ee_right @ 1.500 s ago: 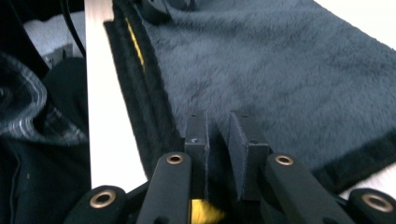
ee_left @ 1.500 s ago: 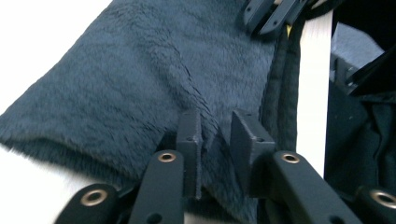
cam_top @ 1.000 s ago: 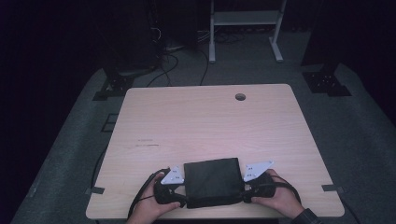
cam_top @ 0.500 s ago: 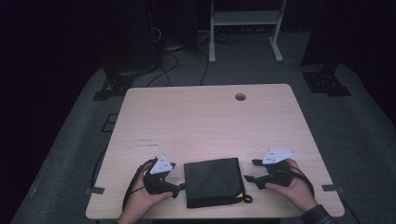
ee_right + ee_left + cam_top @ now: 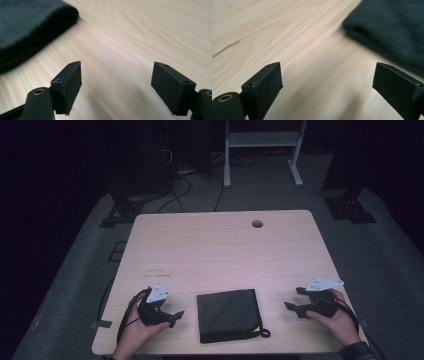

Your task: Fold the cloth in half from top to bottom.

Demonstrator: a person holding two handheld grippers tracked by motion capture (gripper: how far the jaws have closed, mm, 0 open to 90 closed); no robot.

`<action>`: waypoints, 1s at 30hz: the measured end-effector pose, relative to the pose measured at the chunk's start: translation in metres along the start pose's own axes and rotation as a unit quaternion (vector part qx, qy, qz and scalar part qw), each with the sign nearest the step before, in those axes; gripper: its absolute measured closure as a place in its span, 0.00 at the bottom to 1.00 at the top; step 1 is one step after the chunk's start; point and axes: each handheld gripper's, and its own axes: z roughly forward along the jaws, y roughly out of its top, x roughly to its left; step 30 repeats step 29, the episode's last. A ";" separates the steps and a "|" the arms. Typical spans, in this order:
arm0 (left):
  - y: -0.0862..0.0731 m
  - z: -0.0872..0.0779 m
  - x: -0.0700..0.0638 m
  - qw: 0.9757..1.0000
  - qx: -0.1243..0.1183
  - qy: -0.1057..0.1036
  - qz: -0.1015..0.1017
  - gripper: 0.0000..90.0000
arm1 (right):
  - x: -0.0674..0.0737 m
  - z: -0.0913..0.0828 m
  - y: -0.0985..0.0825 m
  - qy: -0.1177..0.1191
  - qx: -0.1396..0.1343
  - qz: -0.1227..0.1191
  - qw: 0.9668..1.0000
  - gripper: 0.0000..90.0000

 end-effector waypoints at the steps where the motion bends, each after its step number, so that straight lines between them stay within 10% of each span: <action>1: -0.002 0.000 0.002 1.000 0.004 0.001 -0.005 0.08 | -0.002 0.000 -0.003 -0.003 0.007 0.002 1.000 0.25; 10: -0.012 0.005 0.010 1.000 0.028 -0.003 -0.004 0.02 | -0.009 0.002 -0.011 -0.023 0.018 0.006 1.000 0.21; 30: -0.025 0.002 0.020 1.000 -0.006 -0.025 0.016 0.00 | -0.009 0.004 -0.014 -0.044 0.011 0.014 0.999 0.14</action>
